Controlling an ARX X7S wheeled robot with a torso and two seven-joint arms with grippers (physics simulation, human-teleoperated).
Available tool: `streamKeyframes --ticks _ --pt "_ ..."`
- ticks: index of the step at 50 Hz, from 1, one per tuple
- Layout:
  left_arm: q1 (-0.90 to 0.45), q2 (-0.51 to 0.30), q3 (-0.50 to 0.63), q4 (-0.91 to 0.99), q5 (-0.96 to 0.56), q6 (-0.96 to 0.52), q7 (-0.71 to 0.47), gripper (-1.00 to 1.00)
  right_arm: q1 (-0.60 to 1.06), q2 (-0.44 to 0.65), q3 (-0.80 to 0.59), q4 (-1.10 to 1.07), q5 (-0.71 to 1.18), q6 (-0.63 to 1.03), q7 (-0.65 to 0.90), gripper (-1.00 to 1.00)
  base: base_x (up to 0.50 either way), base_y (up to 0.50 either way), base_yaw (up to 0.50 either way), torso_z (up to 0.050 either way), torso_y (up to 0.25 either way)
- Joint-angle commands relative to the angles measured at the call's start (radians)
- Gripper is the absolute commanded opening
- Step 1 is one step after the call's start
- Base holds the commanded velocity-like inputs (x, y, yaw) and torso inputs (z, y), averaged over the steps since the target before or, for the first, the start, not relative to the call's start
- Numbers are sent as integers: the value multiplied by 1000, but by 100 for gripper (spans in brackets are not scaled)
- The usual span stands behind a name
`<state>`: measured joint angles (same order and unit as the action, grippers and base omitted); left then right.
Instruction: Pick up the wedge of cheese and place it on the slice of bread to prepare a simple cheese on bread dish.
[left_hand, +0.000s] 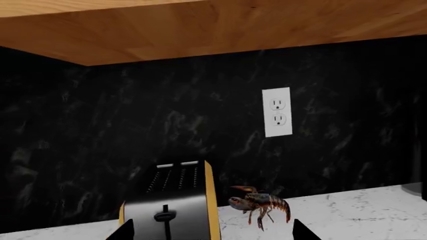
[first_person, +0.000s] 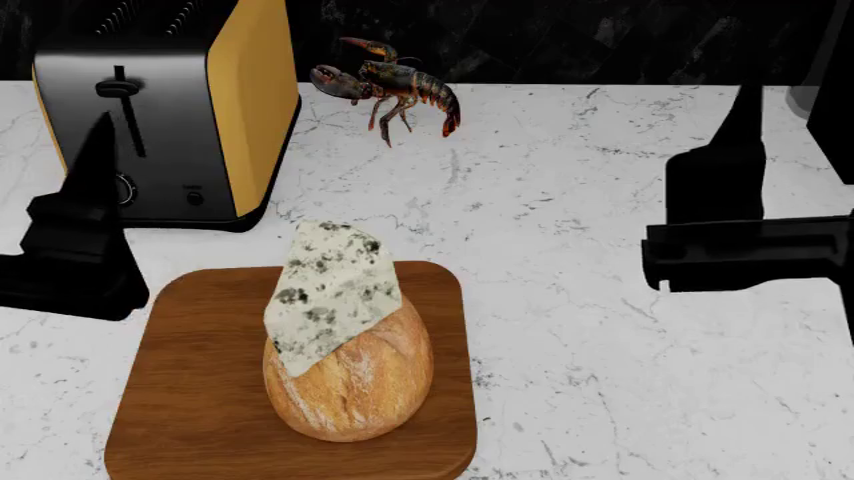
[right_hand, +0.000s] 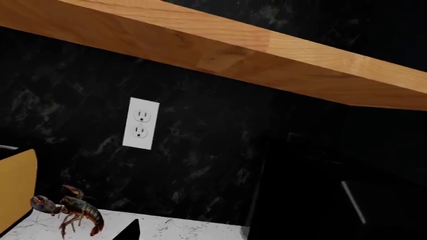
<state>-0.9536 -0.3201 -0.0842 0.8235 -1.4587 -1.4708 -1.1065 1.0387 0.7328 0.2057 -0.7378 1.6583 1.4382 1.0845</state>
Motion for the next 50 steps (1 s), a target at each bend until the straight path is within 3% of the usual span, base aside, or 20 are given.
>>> streamKeyframes --ticks 1,9,18,50 --pt "4 -42 -29 29 -140 3 -124 100 -1 10 -17 -10 -3 -13 -6 100 0 0 0 0 0" --pt "25 -53 -24 42 -118 24 -104 100 -3 24 -24 -15 14 -29 7 100 0 0 0 0 0" --pt "1 -75 6 36 -187 48 -178 100 9 85 -44 -22 152 -82 114 100 0 0 0 0 0" --pt "-35 -239 53 66 -397 171 -386 100 74 107 -95 -29 176 -120 109 100 0 0 0 0 0"
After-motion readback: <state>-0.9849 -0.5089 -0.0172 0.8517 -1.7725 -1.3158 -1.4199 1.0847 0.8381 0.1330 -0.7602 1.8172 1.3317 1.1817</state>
